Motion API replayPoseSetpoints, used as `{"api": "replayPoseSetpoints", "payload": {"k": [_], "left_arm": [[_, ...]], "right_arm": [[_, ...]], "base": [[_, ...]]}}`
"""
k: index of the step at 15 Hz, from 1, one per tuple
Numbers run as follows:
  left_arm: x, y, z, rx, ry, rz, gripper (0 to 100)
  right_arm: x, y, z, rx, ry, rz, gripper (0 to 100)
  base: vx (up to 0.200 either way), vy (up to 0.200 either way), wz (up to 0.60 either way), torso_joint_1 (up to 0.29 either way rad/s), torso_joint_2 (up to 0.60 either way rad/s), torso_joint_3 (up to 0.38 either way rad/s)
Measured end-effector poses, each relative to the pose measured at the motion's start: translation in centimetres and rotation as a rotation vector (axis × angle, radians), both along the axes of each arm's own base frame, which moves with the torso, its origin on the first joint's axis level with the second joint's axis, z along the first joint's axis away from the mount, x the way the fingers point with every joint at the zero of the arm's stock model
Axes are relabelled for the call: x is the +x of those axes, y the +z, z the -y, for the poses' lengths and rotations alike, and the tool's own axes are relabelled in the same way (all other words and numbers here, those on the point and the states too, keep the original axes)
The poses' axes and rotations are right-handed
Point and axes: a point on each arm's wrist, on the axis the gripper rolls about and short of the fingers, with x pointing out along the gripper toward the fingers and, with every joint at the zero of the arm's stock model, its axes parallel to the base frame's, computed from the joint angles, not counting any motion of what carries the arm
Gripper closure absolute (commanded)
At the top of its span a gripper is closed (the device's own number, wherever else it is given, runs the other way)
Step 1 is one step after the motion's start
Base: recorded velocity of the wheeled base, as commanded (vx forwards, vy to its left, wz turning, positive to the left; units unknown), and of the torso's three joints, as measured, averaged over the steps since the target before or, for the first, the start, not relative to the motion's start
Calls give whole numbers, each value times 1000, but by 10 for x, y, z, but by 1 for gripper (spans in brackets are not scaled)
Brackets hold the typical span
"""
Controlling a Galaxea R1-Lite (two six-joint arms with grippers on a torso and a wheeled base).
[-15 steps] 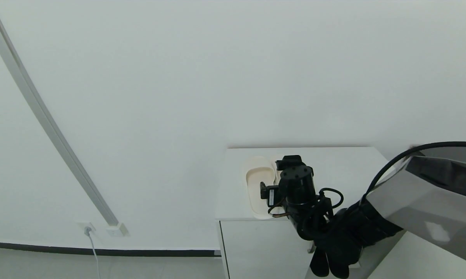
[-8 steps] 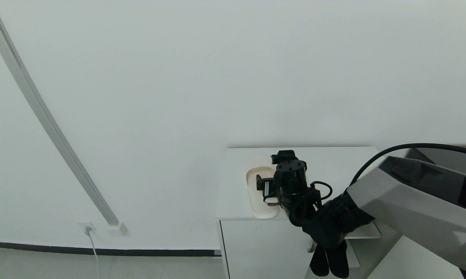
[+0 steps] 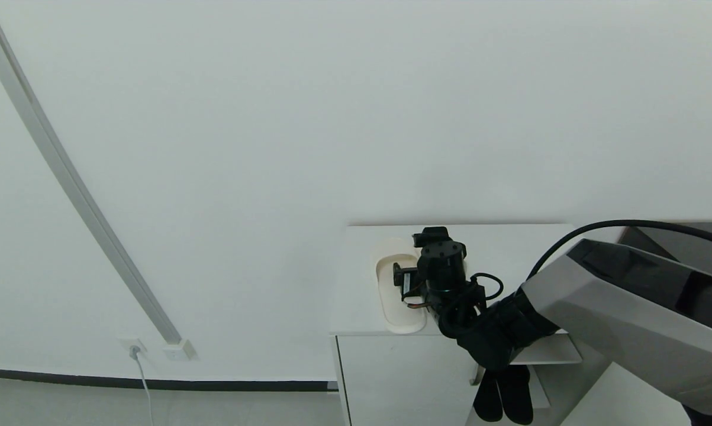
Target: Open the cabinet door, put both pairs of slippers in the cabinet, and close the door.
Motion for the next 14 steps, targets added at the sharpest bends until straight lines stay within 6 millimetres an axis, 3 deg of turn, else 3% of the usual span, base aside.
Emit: {"api": "replayPoseSetpoints", "payload": {"k": [10,14], "left_arm": [[0,0,0,0,0,0,100],[0,0,0,-2,2,0,100]], "right_arm": [[-1,0,1,-3,1,-1,100],[-25,25,10,-28,119,12,100]], "base": [[0,0,0,0,0,0],[0,0,0,0,0,0]]}}
